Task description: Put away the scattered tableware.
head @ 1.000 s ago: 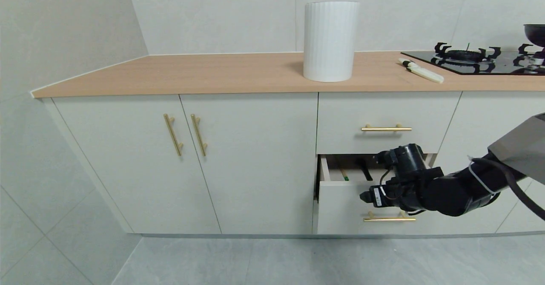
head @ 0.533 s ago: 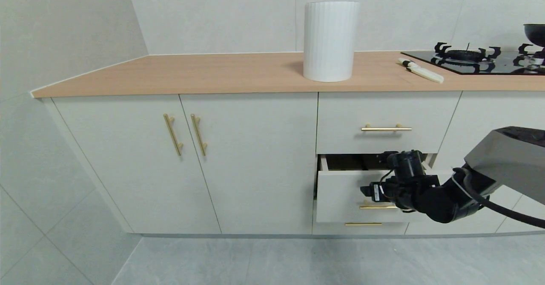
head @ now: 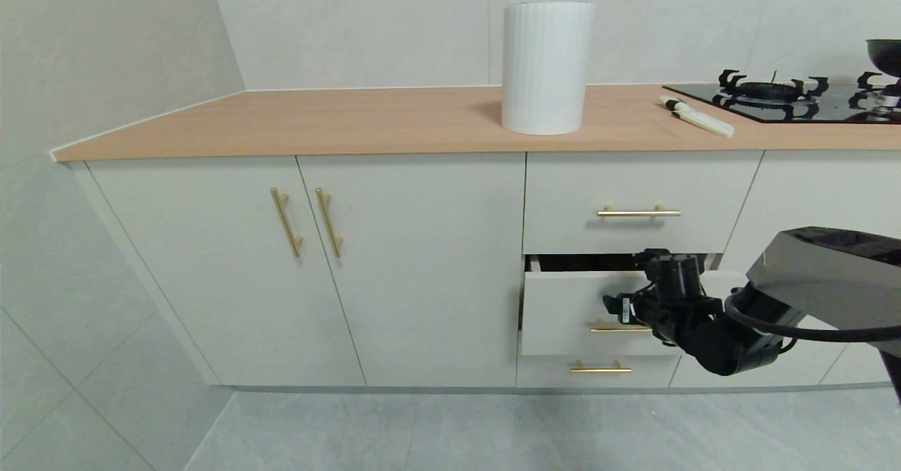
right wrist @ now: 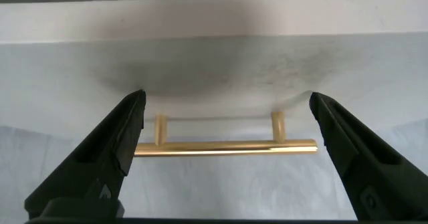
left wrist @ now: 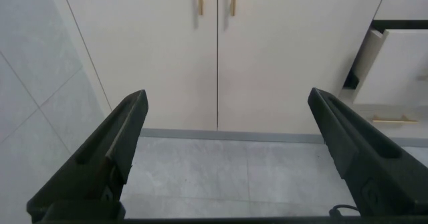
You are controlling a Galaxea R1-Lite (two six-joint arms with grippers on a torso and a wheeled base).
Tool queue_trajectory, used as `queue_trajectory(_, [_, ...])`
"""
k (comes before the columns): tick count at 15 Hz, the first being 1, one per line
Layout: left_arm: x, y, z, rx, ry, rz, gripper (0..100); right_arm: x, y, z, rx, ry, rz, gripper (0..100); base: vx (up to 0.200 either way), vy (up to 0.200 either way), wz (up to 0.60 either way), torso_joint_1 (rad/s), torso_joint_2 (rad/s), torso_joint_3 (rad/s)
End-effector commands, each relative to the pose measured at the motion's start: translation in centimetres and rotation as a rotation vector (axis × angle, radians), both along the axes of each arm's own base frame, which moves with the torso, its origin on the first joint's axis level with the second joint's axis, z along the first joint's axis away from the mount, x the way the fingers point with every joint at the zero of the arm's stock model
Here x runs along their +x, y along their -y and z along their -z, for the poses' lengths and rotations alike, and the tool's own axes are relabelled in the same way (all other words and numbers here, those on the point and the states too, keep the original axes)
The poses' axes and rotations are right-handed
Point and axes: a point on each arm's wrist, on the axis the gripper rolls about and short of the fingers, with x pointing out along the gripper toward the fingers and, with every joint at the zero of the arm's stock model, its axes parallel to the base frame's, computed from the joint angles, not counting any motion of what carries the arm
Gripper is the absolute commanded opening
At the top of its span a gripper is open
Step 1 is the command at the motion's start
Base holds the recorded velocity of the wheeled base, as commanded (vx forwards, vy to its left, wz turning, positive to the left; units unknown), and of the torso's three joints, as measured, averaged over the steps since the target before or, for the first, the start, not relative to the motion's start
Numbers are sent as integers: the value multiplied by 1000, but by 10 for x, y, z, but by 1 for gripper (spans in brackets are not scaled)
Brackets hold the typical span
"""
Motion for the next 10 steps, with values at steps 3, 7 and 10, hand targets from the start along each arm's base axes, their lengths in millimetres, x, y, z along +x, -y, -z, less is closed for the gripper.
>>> queue_trajectory(3, [0,0,0,-2,0,0,100,12,8,14,10,10,35,100,0,0,0,0,0,0])
queue_trajectory(7, [0,0,0,-2,0,0,100,22,12,20,22,39,80,100,0,0,0,0,0,0])
queue_trajectory(10, [0,0,0,0,0,0,100,29,15,21,48,62,104,100,0,0,0,0,0,0])
